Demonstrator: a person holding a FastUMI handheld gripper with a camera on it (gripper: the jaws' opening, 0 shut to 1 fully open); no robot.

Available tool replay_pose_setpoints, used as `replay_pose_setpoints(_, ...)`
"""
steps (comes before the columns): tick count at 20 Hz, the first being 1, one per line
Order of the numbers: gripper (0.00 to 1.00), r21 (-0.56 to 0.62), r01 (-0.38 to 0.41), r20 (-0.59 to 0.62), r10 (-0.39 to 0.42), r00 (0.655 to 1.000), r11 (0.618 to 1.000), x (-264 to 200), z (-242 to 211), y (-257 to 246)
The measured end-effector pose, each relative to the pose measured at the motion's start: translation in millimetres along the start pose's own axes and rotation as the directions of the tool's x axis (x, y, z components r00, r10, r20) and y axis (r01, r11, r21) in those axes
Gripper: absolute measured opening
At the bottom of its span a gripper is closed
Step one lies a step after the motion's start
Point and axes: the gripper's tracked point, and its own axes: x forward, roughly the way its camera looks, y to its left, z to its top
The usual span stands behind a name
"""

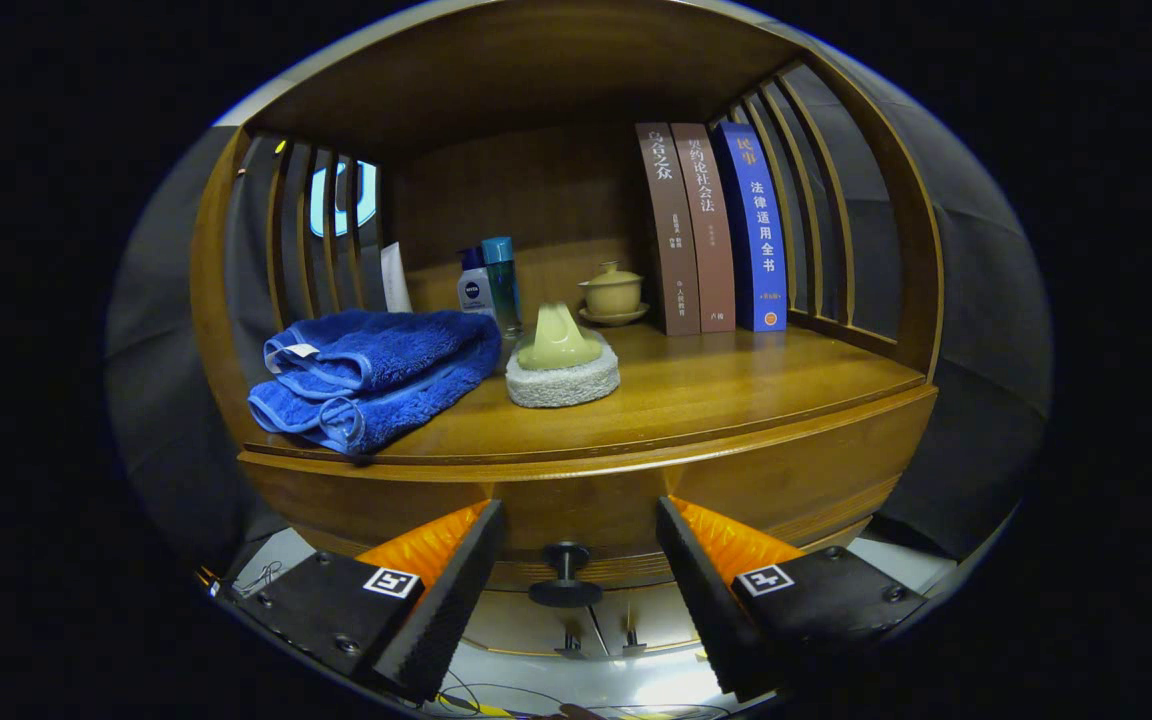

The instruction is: Pull open the drawer, take out the items inside it, and place them on the countertop above the cabinet.

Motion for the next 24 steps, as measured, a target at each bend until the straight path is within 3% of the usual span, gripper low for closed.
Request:
replay_pose_setpoints(9,0.99,0.014,0.013,0.017,-0.013,1.000,1.000,-29.2,24.9,-10.3)
replay_pose_setpoints(14,0.99,-0.019,-0.024,0.144,0.027,0.989,1.000,-83.2,97.0,7.6)
replay_pose_setpoints(19,0.99,-0.064,-0.067,0.277,0.082,0.957,0.996,-150.5,175.3,28.5)
replay_pose_setpoints(24,0.99,-0.083,-0.069,0.302,0.091,0.949,0.994,-199.3,211.8,35.7)
